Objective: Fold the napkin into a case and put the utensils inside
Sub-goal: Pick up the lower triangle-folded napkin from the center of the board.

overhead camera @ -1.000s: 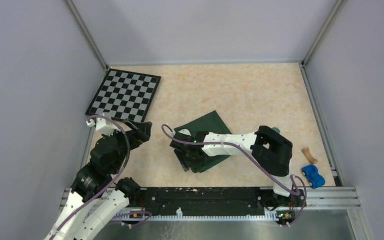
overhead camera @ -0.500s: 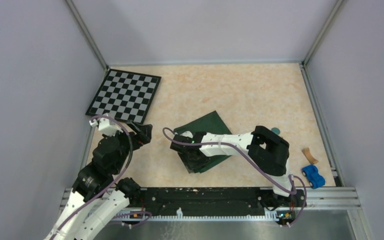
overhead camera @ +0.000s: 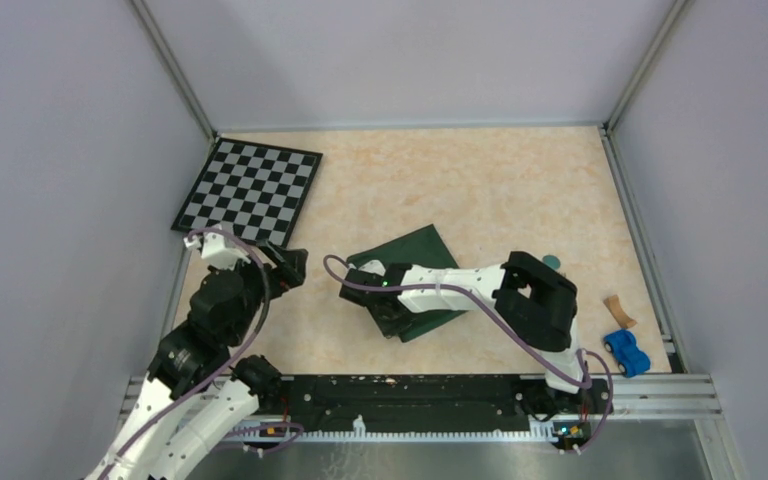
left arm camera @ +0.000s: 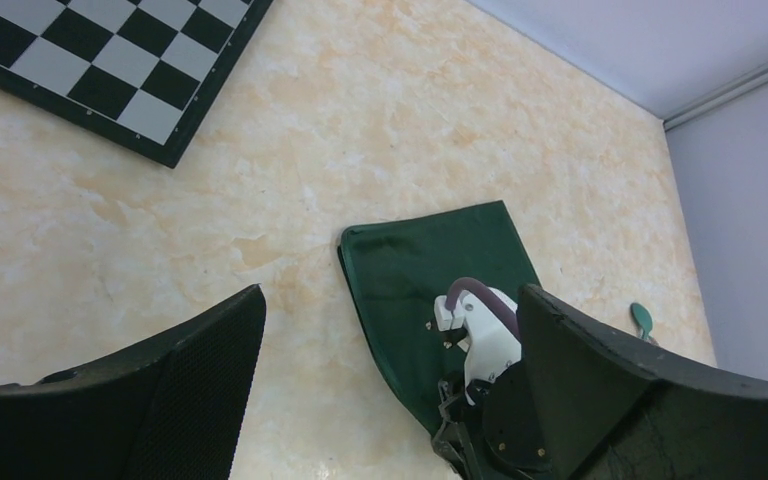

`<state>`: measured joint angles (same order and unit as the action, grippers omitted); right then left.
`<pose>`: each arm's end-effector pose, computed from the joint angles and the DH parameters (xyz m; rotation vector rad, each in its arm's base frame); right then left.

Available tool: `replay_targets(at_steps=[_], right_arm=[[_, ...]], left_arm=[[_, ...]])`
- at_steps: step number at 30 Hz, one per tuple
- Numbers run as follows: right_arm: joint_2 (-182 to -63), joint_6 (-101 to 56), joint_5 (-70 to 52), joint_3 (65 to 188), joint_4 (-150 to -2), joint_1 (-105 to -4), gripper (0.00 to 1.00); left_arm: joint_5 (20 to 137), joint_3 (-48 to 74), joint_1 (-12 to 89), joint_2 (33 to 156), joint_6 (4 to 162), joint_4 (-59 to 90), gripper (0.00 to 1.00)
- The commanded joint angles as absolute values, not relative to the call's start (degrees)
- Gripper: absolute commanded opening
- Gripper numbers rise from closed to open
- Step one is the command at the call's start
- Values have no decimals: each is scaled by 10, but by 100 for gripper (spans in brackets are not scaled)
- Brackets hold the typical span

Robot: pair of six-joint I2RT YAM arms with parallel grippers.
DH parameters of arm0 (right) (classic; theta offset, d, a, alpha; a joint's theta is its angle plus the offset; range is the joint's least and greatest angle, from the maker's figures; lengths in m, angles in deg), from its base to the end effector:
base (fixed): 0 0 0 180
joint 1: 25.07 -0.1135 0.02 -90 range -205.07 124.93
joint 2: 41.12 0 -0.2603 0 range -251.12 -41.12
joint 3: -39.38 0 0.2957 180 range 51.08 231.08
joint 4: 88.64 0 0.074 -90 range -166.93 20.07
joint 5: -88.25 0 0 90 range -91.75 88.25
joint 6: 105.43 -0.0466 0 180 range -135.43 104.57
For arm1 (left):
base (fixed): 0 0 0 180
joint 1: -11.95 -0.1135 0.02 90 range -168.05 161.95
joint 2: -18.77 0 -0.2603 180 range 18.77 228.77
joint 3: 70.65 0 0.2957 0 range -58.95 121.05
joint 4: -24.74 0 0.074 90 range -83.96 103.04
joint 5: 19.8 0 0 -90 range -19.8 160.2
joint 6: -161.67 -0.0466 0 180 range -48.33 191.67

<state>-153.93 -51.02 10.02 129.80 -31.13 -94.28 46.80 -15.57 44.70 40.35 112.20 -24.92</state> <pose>0.1563 0.3849 0.1230 -0.8055 2.7567 0.0205 0.1250 -0.0584 0.3399 -0.4101 1.8149 -0.5189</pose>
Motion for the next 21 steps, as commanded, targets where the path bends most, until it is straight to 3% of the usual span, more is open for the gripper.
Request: replay_targets(at_steps=[1,12,18,21], right_arm=[[-1511,-496,101,1254,-397,-937,0],[-1321,-516,-146,1023,-705,-829,0],[-1280,-529,-220,976,-777,-793,0],[-1262,-536,-248,955,-801,-770,0]], left_arm=[[504,-171,446,453,1130,-223,99],[609,-181,439,654,1230,-170,99],[800,-216,343,777,1297,-49,99],[828,-237,325,820,1315,25,99]])
